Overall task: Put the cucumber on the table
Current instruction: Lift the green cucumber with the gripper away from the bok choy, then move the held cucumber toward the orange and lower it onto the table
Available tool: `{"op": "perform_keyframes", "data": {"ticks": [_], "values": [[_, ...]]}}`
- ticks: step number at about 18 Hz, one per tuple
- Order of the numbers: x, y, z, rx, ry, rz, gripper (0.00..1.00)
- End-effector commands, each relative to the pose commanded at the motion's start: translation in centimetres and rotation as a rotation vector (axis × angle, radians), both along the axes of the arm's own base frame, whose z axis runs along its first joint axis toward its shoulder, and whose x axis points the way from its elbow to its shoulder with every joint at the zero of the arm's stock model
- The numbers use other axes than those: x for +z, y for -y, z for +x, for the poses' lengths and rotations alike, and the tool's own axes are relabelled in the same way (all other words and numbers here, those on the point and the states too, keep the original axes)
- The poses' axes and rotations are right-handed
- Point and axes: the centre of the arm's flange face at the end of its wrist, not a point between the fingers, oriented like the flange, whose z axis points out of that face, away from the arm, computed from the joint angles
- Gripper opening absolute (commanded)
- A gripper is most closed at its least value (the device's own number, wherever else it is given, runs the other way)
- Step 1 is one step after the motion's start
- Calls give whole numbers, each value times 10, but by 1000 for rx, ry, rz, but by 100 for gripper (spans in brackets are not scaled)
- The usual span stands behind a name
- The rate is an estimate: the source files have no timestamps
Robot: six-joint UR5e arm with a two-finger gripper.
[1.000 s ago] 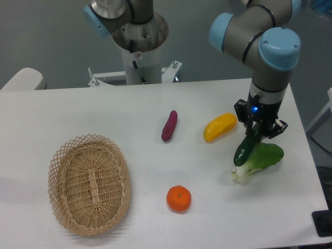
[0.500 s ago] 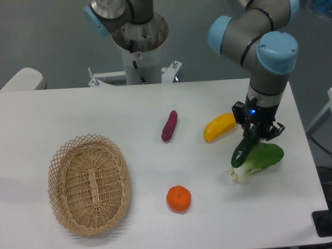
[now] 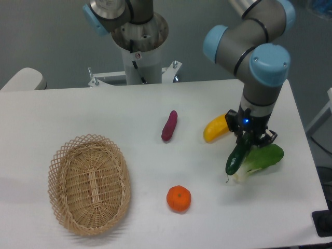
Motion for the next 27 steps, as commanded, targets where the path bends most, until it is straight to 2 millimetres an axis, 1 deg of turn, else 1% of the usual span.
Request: {"op": "perform_keyframes", "data": {"ticks": [1, 3, 5, 8, 10, 12, 14, 15, 19, 21, 22, 23, 24, 25, 26, 27], "values": [[-6, -9, 4, 52, 8, 2, 18], [-25, -16, 7, 190, 43, 5, 18], [-36, -24, 11, 301, 68, 9, 18], [-67, -26, 16, 373, 113, -18, 19], [-81, -33, 22, 389, 129, -31, 19], [-86, -34, 24, 398, 135, -37, 19], [-90, -41, 31, 383, 137, -41, 20], [-90, -42, 31, 382, 137, -41, 22], [-94, -41, 33, 377, 141, -45, 24], [-94, -41, 33, 376, 141, -45, 28], [-93, -41, 33, 374, 140, -44, 34], [-92, -42, 32, 372, 139, -44, 47], [-91, -42, 32, 369, 136, -42, 75], [-90, -43, 31, 368, 134, -40, 94], [-87, -43, 30, 369, 131, -36, 100], [-84, -43, 29, 367, 126, -32, 100]]}}
